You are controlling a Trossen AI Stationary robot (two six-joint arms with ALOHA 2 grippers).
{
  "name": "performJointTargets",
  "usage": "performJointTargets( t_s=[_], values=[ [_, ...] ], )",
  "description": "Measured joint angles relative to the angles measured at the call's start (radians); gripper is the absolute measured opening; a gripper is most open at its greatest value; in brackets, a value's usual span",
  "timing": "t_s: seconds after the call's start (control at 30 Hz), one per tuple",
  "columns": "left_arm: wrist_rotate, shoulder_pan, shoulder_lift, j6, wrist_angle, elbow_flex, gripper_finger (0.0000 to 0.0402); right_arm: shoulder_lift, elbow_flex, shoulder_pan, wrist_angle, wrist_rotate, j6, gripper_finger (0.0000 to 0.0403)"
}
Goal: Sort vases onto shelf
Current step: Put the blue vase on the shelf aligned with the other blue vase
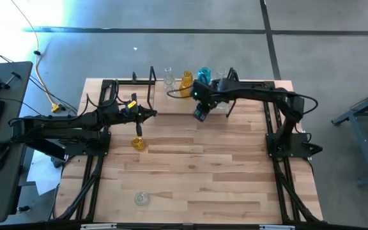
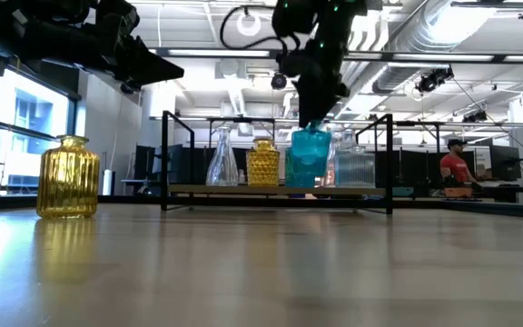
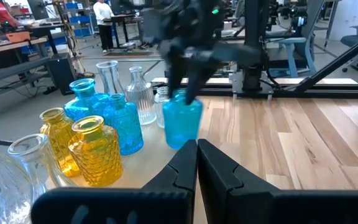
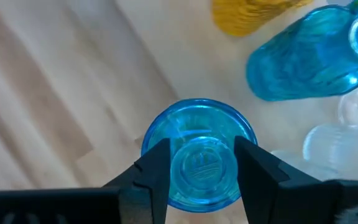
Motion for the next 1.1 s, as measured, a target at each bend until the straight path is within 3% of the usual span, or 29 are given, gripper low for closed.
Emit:
performJointTargets(
  t_s=[0.47, 0.87, 1.1],
  values=[
    [0.000, 0.000, 0.000, 0.000, 0.000, 0.000, 0.0005, 0.053, 0.009, -0.076, 0.029, 0.027, -0.017, 0.0128],
    [0.000, 0.000, 0.000, 0.000, 0.000, 0.000, 0.0005, 0.053, 0.009, -0.076, 0.042, 0.071, -0.010, 0.0179],
    [0.000, 0.000, 0.000, 0.000, 0.000, 0.000, 0.0005, 0.044, 0.026, -0.072, 0.028, 0.088, -0.070, 0.0189]
  ],
)
